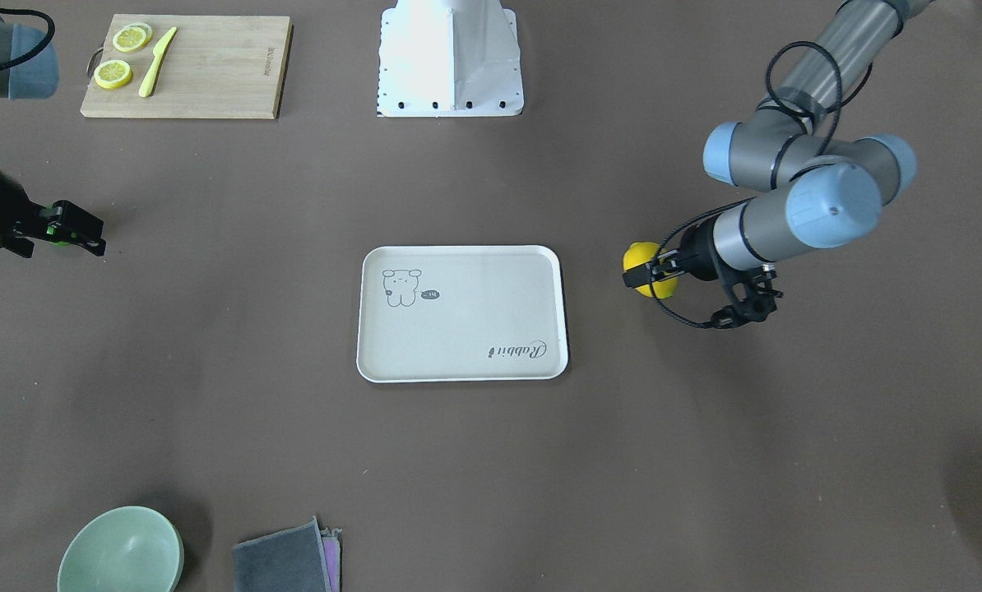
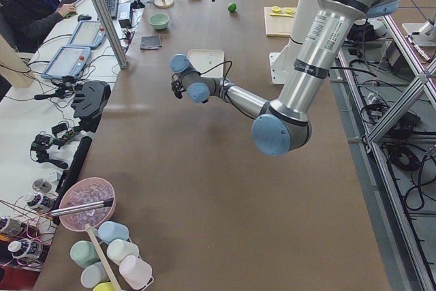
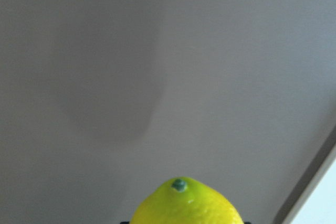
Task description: Place all lemons on tray
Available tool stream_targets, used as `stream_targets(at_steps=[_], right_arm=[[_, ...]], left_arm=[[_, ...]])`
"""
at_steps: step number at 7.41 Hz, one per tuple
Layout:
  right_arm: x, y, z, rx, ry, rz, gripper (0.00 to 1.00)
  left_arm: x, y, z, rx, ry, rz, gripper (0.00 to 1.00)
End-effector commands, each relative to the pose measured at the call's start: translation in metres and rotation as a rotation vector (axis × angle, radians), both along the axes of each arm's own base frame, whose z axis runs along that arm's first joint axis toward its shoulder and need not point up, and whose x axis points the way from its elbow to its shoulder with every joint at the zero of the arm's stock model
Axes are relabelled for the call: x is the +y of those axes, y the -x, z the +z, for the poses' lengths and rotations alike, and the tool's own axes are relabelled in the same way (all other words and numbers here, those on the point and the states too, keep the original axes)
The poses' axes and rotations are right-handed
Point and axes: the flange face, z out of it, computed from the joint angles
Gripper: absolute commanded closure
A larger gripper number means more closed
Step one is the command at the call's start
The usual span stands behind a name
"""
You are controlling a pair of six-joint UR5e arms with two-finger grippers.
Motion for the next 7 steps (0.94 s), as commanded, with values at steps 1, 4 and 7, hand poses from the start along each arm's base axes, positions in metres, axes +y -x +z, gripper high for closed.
stream_targets(at_steps=[1,4,7], right_arm=[[0.0,0.001,0.0,0.001,0.0,-0.001,0.0],[0.0,0.002,0.002,0.002,0.003,-0.004,0.0],[0.001,0.005,-0.001,-0.004,0.0,-0.008,0.0]], left_arm=[[-0.017,-0.075,-0.075,-0.014,0.026,-0.046,1.0],[-0.024,-0.085,-0.109,-0.01,0.052,-0.101,0.02],[-0.055,-0.046,-0.109,-0.012,0.046,-0.183,0.02]])
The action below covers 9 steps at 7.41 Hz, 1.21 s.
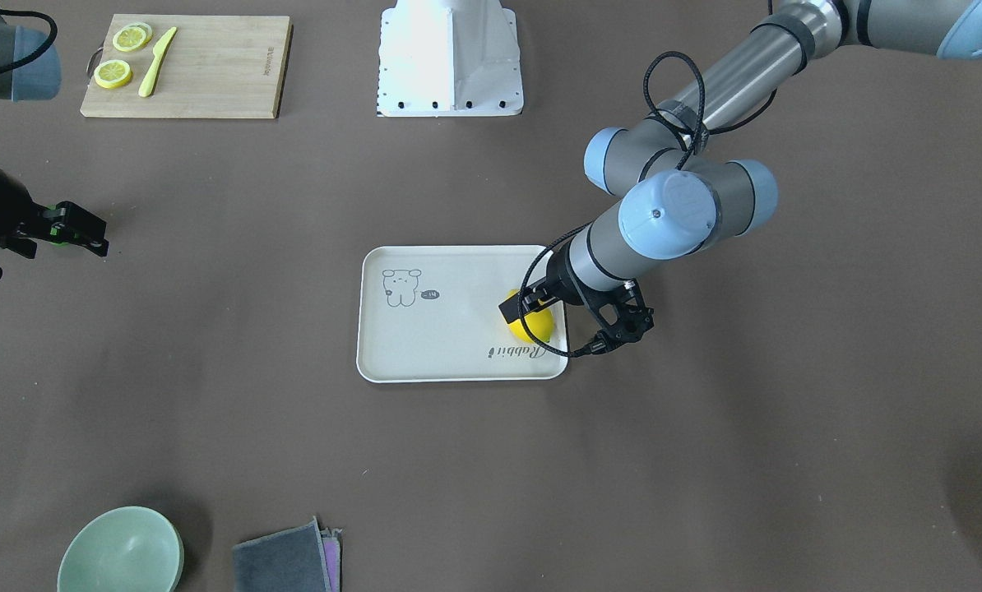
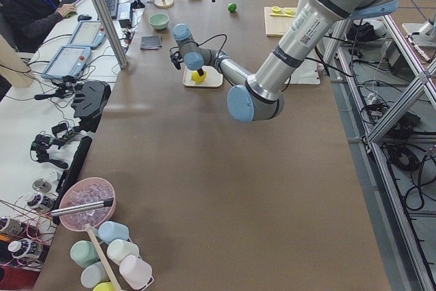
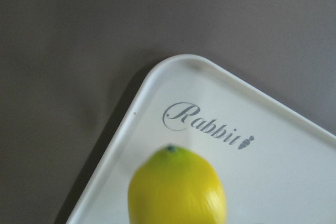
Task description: Place all lemons on tray
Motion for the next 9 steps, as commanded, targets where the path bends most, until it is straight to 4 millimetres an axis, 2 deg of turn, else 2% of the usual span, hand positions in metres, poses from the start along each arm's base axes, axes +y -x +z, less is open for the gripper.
stream_targets(at_steps=[1,2,3,4,5,6,7,8,9], right_arm=[[0.002,0.001,0.001,0.005,-0.001,-0.003,0.0],[0.009,-0.006,0.015,0.035,-0.003,-0.002,0.0],[0.019,-0.014,0.034,0.089,-0.032,-0.019,0.0],[0.03,-0.023,0.044,0.104,-0.092,-0.084,0.0],[0.046,-0.033,0.06,0.114,-0.122,-0.144,0.0],[0.059,-0.04,0.078,0.117,-0.163,-0.229,0.0],[0.072,-0.046,0.094,0.113,-0.173,-0.286,0.0],[0.084,-0.05,0.109,0.114,-0.139,-0.301,0.0],[0.089,-0.042,0.112,0.104,-0.133,-0.322,0.0]], left_arm=[[-0.048,0.078,0.025,0.012,0.022,-0.055,0.02],[-0.067,0.132,0.07,0.012,-0.054,-0.024,0.02],[-0.075,0.173,0.126,-0.024,-0.149,0.01,0.02],[-0.078,0.204,0.171,-0.069,-0.23,0.057,0.02],[-0.083,0.232,0.202,-0.142,-0.335,0.104,0.02],[-0.077,0.238,0.236,-0.21,-0.404,0.179,0.02],[-0.075,0.242,0.254,-0.249,-0.433,0.207,0.02],[-0.075,0.238,0.26,-0.252,-0.427,0.215,0.02],[-0.074,0.239,0.261,-0.252,-0.424,0.215,0.02]])
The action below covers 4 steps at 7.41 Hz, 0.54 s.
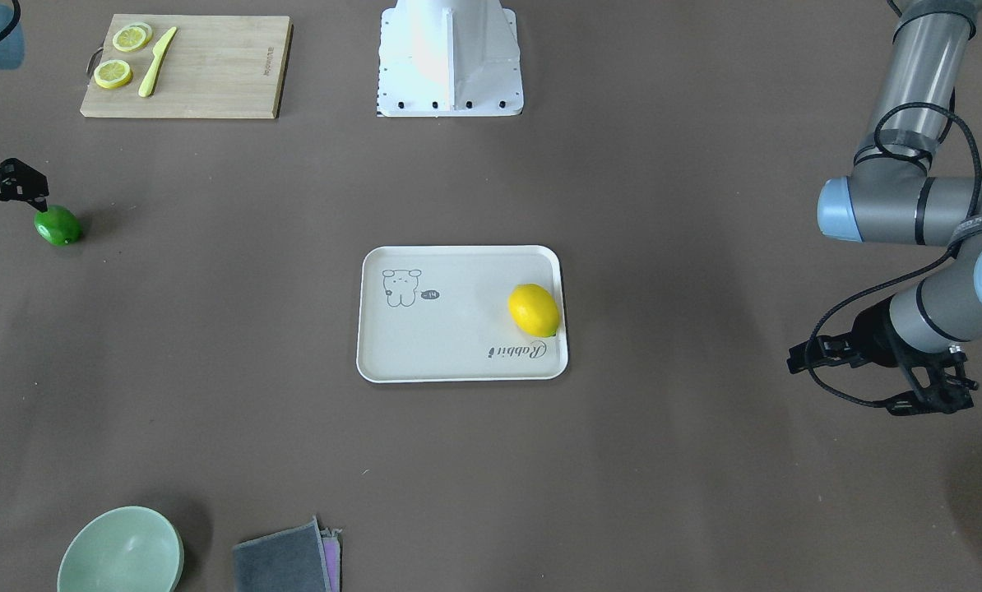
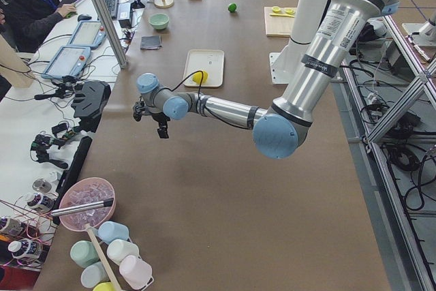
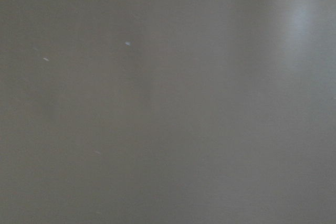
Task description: Place all lemons on tray
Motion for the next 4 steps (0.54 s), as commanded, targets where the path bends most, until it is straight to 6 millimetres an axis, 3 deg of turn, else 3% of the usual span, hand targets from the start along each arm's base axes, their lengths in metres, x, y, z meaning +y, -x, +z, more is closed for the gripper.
stream_targets(at_steps=[1,2,3,4], right_arm=[[0.015,0.023,0.006,-0.01,-0.001,-0.087,0.0],[0.025,0.045,0.01,-0.011,-0.024,-0.177,0.0],[0.03,0.055,0.012,-0.012,-0.044,-0.228,0.0],[0.022,0.062,0.005,-0.011,-0.102,-0.266,0.0]], left_arm=[[0.001,0.001,0.007,-0.013,-0.004,0.01,0.02],[0.001,0.0,0.008,-0.013,-0.004,0.012,0.02],[0.002,0.0,0.013,-0.015,0.0,0.013,0.02],[0.002,-0.001,0.015,-0.016,0.002,0.014,0.02]])
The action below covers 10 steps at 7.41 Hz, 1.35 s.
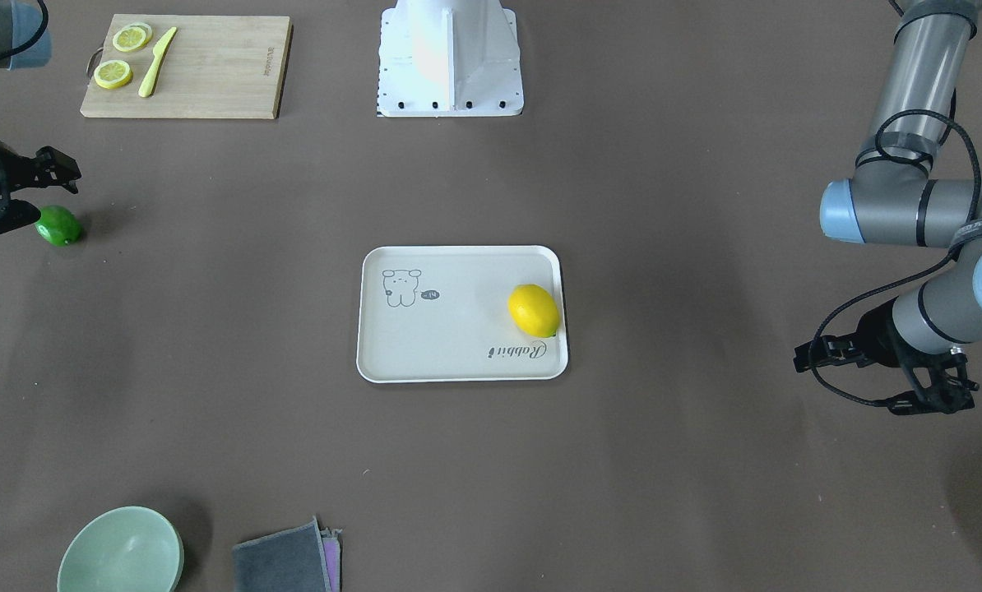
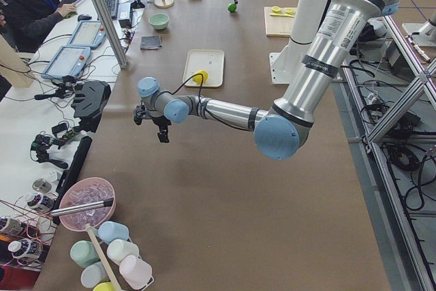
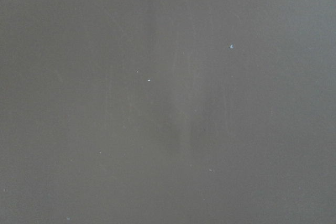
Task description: Place all lemons on tray
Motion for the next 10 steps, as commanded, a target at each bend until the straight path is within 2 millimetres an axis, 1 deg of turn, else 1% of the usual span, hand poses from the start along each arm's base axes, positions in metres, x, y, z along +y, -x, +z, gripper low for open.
stream_targets(at_steps=[1,2,3,4,5,6,7,8,9,10], right_arm=[[-0.007,0.015,-0.005,0.008,-0.079,-0.069,0.0],[-0.009,0.015,0.005,0.037,-0.094,-0.083,0.01],[-0.017,0.021,0.01,0.045,-0.105,-0.097,0.01],[-0.017,0.02,0.015,0.064,-0.102,-0.095,0.01],[-0.017,0.021,0.026,0.082,-0.079,-0.089,0.02],[-0.015,0.026,0.037,0.092,-0.069,-0.108,0.06],[-0.013,0.032,0.042,0.1,-0.058,-0.115,0.12],[-0.012,0.037,0.042,0.098,-0.054,-0.121,0.29],[-0.019,0.046,0.032,0.087,-0.055,-0.115,0.76],[-0.02,0.05,0.026,0.085,-0.049,-0.099,1.0]], left_arm=[[0.001,-0.002,0.004,-0.002,0.004,0.002,0.02],[0.001,-0.002,0.004,-0.002,0.004,0.002,0.02],[0.001,-0.003,0.003,-0.001,0.002,0.004,0.02],[0.002,-0.004,0.003,0.0,0.003,0.006,0.02],[0.002,-0.004,0.003,0.0,0.003,0.006,0.02],[0.001,-0.004,0.004,-0.002,0.004,0.005,0.02],[0.001,-0.004,0.003,-0.001,0.002,0.005,0.02],[0.002,-0.005,0.003,-0.001,0.002,0.007,0.02],[0.002,-0.006,0.003,0.0,0.003,0.009,0.02],[0.002,-0.006,0.004,-0.002,0.005,0.007,0.02]])
